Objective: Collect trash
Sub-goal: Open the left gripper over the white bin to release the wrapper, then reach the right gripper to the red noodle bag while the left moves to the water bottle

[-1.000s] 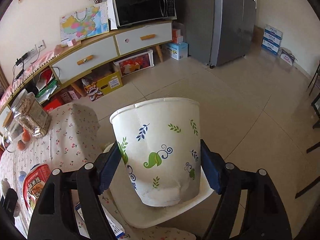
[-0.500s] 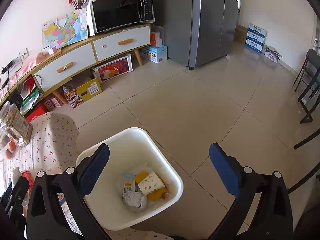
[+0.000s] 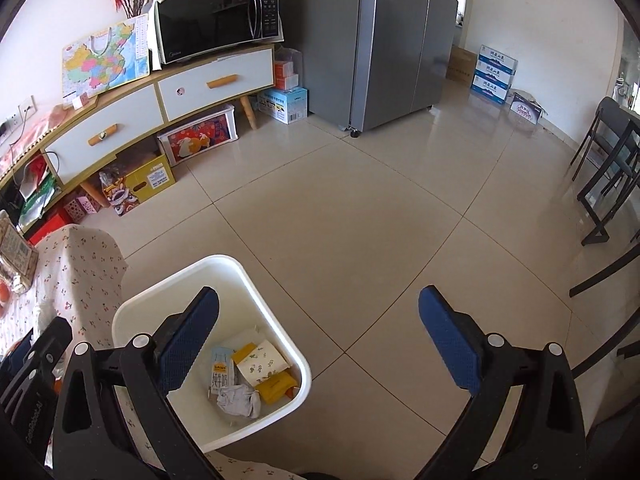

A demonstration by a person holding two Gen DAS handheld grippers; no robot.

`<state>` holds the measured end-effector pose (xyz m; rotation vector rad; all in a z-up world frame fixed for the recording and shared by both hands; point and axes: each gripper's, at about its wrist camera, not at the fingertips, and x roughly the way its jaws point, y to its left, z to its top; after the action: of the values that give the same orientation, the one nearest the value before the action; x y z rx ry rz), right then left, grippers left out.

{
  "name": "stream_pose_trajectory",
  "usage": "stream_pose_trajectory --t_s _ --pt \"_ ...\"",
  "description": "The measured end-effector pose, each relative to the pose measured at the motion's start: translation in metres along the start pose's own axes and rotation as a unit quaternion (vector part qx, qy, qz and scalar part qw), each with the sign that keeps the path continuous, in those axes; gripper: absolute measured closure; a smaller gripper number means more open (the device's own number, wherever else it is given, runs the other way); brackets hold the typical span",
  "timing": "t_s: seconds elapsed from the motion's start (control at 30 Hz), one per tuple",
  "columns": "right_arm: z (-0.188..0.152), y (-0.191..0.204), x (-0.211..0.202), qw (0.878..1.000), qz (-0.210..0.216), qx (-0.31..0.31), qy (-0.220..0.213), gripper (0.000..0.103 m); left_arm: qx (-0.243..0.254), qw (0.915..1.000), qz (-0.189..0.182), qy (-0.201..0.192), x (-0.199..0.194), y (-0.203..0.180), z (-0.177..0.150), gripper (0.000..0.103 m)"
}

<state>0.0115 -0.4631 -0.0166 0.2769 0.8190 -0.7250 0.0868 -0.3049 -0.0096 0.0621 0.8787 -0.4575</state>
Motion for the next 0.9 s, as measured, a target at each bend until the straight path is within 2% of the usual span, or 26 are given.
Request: stream_pose_trajectory --t_s 0.13,0.33,0.57,0.73,0.83,0.9 --pt "0.001 -0.001 -0.003 1.0 -0.014 0.001 -0.012 0.007 0.012 0.9999 -0.002 0.009 0.007 -0.009 0.006 0.063" --pt "0.0 -0.003 -0.005 1.0 -0.018 0.0 -0.016 0.007 0.013 0.9998 0.004 0.013 0.009 -0.005 0.003 0.042" --pt "-0.003 0.011 -0.012 1.0 -0.005 -0.021 -0.021 0.007 0.011 0.9995 0.019 0.02 0.008 0.01 -0.01 0.04" --pt "-0.008 0.025 -0.018 0.999 0.008 -0.037 -0.031 0.007 -0.006 0.9992 0.038 0.006 -0.006 0.029 -0.014 0.04" --pt "-0.014 0.038 -0.025 0.998 0.025 -0.049 -0.035 0.007 -0.009 0.9981 0.06 -0.009 -0.019 0.041 -0.017 0.031" --pt "-0.018 0.048 -0.031 0.997 0.035 -0.059 -0.04 0.007 -0.012 0.9969 0.074 -0.021 -0.028 0.051 -0.019 0.031"
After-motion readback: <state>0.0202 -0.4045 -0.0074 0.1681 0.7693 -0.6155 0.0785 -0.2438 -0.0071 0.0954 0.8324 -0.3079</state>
